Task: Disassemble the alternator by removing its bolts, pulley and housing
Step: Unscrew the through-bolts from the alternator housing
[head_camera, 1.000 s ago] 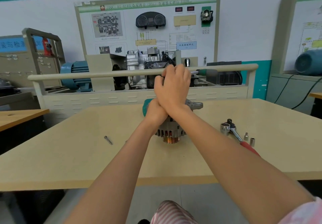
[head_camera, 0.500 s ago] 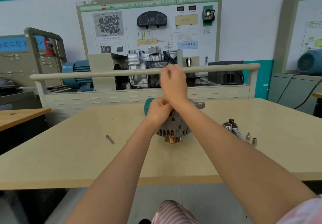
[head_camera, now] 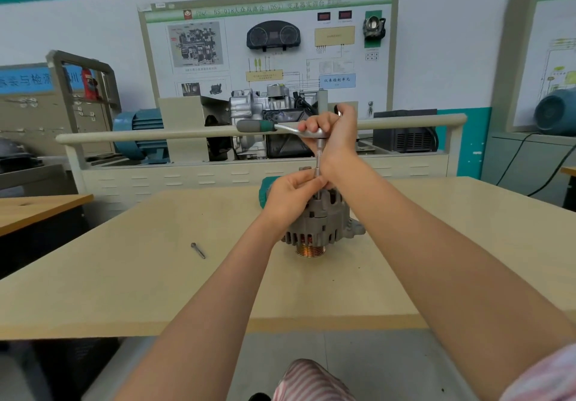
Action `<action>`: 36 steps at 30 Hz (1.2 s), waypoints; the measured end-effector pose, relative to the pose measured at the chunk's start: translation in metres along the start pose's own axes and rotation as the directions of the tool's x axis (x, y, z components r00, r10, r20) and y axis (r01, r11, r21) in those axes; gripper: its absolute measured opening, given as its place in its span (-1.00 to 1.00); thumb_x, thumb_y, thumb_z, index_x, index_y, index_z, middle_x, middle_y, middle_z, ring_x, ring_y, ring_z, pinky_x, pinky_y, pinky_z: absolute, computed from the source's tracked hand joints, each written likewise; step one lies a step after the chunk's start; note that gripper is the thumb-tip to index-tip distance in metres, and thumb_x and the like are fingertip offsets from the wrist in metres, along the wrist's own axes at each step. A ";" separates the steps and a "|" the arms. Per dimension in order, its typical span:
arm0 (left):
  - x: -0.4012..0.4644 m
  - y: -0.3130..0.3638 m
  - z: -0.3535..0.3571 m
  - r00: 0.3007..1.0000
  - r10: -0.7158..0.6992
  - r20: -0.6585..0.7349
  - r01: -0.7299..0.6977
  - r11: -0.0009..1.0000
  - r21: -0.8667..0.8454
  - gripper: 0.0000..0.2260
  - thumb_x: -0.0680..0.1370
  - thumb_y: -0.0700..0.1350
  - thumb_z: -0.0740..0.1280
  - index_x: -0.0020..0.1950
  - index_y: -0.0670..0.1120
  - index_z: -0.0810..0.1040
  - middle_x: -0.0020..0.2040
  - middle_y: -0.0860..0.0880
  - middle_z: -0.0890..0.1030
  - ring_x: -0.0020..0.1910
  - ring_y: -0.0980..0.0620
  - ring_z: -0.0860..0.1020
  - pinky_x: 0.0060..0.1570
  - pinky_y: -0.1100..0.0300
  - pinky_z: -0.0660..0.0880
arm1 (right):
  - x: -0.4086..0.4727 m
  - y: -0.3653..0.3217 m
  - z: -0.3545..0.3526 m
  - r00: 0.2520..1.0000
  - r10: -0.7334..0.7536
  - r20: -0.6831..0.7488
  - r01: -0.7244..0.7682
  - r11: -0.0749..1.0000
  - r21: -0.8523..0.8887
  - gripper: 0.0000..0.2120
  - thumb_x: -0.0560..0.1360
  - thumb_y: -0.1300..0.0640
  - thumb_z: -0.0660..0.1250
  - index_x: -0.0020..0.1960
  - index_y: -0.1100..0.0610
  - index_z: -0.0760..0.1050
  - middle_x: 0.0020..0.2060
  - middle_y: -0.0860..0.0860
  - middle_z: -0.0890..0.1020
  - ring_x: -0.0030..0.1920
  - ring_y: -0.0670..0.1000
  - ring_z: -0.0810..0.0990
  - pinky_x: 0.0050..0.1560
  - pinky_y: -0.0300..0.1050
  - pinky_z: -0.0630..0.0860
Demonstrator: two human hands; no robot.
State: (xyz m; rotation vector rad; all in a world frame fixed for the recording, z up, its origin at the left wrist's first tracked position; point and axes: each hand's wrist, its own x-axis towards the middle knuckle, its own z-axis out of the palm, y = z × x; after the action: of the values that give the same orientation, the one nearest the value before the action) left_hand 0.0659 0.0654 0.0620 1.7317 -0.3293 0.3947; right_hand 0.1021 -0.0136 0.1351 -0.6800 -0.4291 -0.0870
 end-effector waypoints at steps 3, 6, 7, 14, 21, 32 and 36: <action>0.001 0.000 0.002 0.999 -0.018 -0.044 0.021 0.997 0.079 -0.86 0.58 -0.14 0.29 0.02 -0.08 0.64 -0.13 -0.02 0.67 -0.13 0.08 0.62 -0.13 0.25 0.51 | -0.008 0.013 0.004 0.955 -0.297 0.023 0.255 0.776 -0.577 -0.57 0.59 0.14 0.01 -0.42 0.19 0.35 -0.44 0.03 0.42 -0.40 -0.05 0.42 -0.29 -0.25 0.36; 0.003 -0.001 0.000 0.993 -0.077 -0.091 0.083 0.994 0.070 -0.85 0.60 -0.25 0.21 -0.12 -0.08 0.49 -0.20 -0.03 0.54 -0.21 0.12 0.48 -0.20 0.27 0.45 | -0.018 0.039 -0.005 0.762 -0.494 0.419 0.395 -0.159 -0.905 -0.84 0.49 0.15 0.17 -0.14 0.23 0.45 -0.18 0.06 0.45 -0.12 0.02 0.41 0.02 -0.12 0.37; 0.004 -0.001 -0.001 0.991 -0.097 -0.091 0.099 0.995 0.018 -0.81 0.61 -0.28 0.19 -0.14 -0.06 0.44 -0.20 -0.01 0.49 -0.22 0.15 0.44 -0.21 0.31 0.44 | -0.020 0.044 -0.006 0.731 -0.506 0.458 0.342 -0.309 -0.887 -0.82 0.46 0.13 0.18 -0.08 0.24 0.47 -0.12 0.09 0.46 -0.04 0.07 0.40 0.19 -0.05 0.33; 0.002 0.000 0.001 0.993 -0.065 -0.094 0.078 0.988 0.135 -0.87 0.59 -0.20 0.20 -0.07 -0.09 0.54 -0.16 -0.04 0.59 -0.16 0.08 0.51 -0.22 0.24 0.42 | -0.010 0.030 0.004 0.839 -0.411 0.357 0.390 -0.004 -0.921 -0.70 0.53 0.15 0.15 -0.37 0.17 0.32 -0.30 0.00 0.40 -0.21 -0.06 0.36 -0.19 -0.14 0.31; 0.003 -0.002 -0.002 1.000 -0.007 -0.022 0.009 0.996 0.090 -0.82 0.61 -0.09 0.23 -0.08 0.03 0.63 -0.26 0.15 0.66 -0.25 0.27 0.58 -0.28 0.41 0.41 | -0.012 0.017 0.011 0.959 -0.267 0.092 0.254 0.669 -0.699 -0.65 0.54 0.23 0.10 -0.42 0.17 0.38 -0.41 0.05 0.45 -0.43 -0.14 0.35 -0.42 -0.36 0.34; 0.001 0.001 0.005 0.990 -0.106 -0.093 0.114 0.990 0.082 -0.85 0.61 -0.30 0.17 0.00 -0.25 0.54 0.04 -0.27 0.58 -0.01 -0.07 0.50 0.01 0.15 0.46 | -0.027 0.030 0.013 0.839 -0.534 0.108 0.180 0.085 -0.980 -0.64 0.55 0.12 0.12 0.30 0.25 0.34 0.27 0.11 0.29 0.28 0.09 0.23 0.33 -0.05 0.19; 0.000 -0.003 0.003 0.997 -0.024 -0.067 0.029 0.997 0.071 -0.75 0.60 -0.25 0.21 -0.21 -0.07 0.57 -0.42 0.11 0.62 -0.44 0.32 0.53 -0.42 0.46 0.41 | -0.022 0.017 0.019 0.814 -0.517 -0.265 0.067 0.537 -0.841 -0.42 0.54 0.09 0.22 0.46 0.24 0.10 0.37 0.14 0.16 0.27 0.08 0.27 0.18 -0.18 0.27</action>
State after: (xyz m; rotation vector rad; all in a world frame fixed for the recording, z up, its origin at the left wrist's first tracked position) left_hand 0.0671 0.0630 0.0591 1.7869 -0.2464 0.4483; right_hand 0.0787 0.0100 0.1296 -1.4509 0.0372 -0.8381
